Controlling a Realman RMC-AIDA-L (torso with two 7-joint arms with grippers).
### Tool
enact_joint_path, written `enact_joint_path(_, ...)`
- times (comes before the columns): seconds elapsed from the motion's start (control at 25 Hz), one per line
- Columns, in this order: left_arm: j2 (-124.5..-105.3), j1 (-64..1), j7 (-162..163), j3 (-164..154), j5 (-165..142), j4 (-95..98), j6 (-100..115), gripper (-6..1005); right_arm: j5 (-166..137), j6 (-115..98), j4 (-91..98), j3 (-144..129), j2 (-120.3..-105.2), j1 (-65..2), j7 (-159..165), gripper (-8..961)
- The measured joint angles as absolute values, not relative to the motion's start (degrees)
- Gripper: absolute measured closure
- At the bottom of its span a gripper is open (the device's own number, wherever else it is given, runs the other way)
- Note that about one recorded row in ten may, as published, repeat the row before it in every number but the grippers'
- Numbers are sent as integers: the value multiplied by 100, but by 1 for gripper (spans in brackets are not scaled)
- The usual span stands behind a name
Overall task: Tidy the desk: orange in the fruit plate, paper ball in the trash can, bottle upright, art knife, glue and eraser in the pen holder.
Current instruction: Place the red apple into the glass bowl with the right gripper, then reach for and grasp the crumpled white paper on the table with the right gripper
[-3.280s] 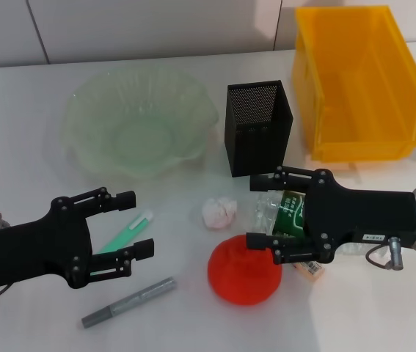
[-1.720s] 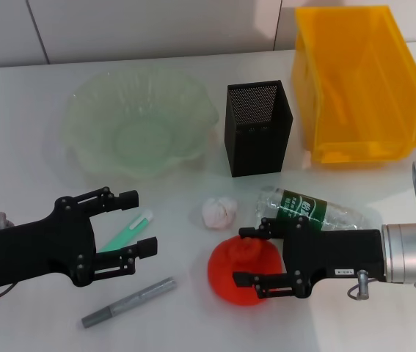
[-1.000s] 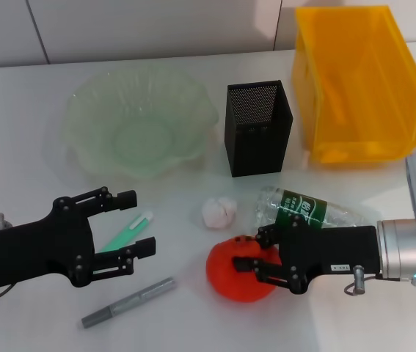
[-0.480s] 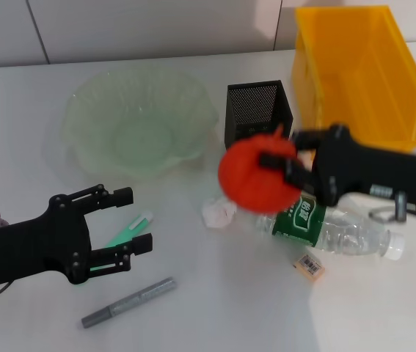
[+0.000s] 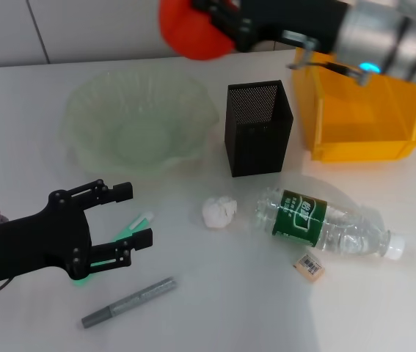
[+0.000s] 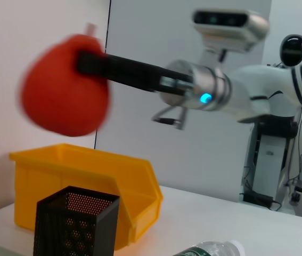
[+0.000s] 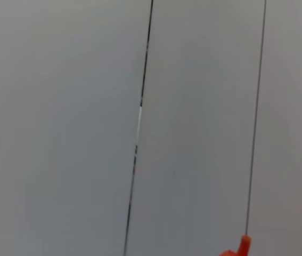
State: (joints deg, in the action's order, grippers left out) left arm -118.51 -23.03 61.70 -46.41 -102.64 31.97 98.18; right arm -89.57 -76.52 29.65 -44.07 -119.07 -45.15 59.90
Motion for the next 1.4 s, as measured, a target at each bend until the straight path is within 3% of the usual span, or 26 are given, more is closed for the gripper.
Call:
enact_joint_path(0.04, -11855, -2308, 6170, -4640, -10241, 3198, 9816, 214, -8978, -6918, 2818, -4829, -11905, -4921, 6172, 831)
enact_joint_path(0.24, -11856, -2311, 6169, -4640, -10202, 3199, 9815, 214, -8980, -5324, 2530, -6307, -11931, -5644, 6444, 850)
enact_joint_path(0.64, -11857, -2301, 6170, -4640, -10202, 3200, 9807, 213, -8914, -4537, 2113, -7284, -11987, -6021, 6525, 911)
enact_joint_path(0.84, -11857, -2293, 6170, -4644, -10202, 3200, 9814, 213, -8906, -4457, 2314, -7886, -11989, -6038, 7149, 863)
enact_joint_path(1.12, -11857, -2270, 6170, -4647, -10204, 3198, 9837, 214, -8907, -4467, 2703, -8109, -11985, -5811, 7578, 618)
enact_joint_path(1.4, -11856, -2197, 6162, -4640, -10205, 3190, 9850, 213, -9401, -5291, 4962, -8106, -11815, -4559, 9455, 459)
